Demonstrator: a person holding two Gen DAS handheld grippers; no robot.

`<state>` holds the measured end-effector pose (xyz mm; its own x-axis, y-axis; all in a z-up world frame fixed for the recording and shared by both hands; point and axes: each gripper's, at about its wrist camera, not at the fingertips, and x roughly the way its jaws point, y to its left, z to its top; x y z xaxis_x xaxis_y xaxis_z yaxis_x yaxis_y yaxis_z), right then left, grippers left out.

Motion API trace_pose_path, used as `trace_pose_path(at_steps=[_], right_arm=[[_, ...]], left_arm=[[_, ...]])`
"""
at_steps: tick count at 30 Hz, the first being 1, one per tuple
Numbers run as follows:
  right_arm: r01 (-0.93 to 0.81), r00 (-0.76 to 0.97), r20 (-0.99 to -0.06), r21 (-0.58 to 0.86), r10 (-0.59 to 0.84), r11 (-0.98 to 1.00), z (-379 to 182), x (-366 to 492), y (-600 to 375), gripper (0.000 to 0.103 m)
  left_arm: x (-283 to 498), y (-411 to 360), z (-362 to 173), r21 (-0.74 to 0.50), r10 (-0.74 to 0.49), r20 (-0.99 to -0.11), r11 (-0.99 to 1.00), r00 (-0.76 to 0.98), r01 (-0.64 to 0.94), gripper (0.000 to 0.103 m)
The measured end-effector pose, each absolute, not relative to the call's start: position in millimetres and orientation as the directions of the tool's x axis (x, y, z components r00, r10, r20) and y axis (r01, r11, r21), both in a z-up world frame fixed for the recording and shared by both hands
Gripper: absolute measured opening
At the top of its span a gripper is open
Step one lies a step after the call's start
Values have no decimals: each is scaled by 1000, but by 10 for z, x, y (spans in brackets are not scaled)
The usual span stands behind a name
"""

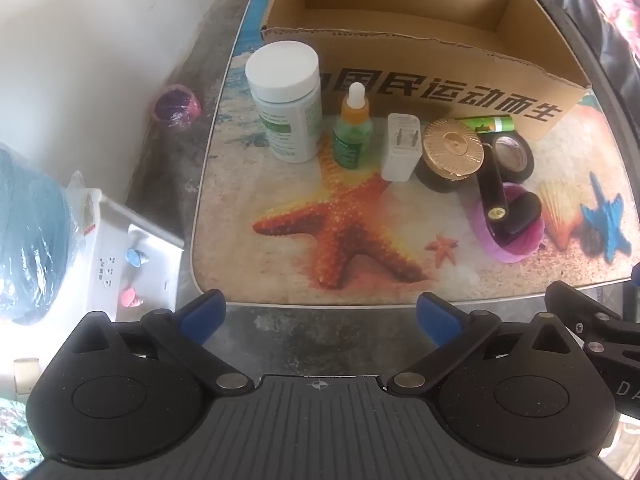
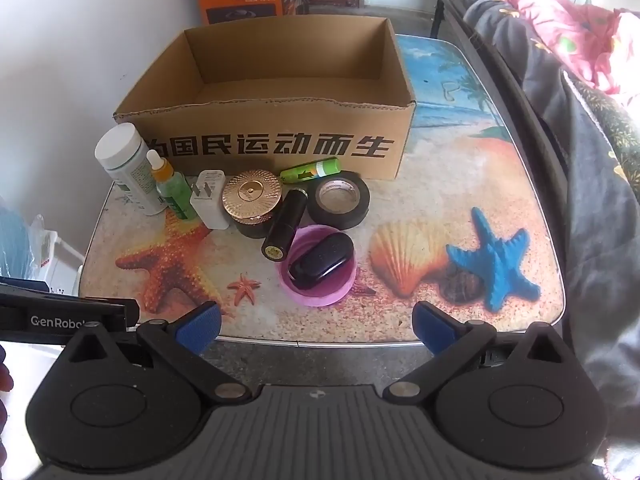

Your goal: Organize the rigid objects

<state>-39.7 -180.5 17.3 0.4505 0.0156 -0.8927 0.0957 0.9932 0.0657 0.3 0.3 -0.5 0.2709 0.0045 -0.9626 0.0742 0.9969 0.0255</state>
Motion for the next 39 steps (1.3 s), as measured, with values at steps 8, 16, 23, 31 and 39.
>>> trace_pose_path(at_steps=[8,16,23,31,39], right_arm=[[95,451,-892,57,8,994,123,-439,-1867,103],[110,448,-894,56,1,992,127,-417,-1900,103],[117,448,-894,59,0,991,138,-411,-1897,103],[128,451,-892,63,-1,990,146,-406,-1890,103],[139,448,-894,66,-4,988,138,-412,-1893,103]], left_arm=[[3,-84,-25,48,22,-963,995,268,89,102],[5,-88,-43,52,25,-964,994,265,95,102],[20,-91,-38,52,24,-963,994,268,99,102],[16,-83,-46,57,29,-963,993,268,99,102],[5,-71,-54,58,29,-963,993,268,100,102]])
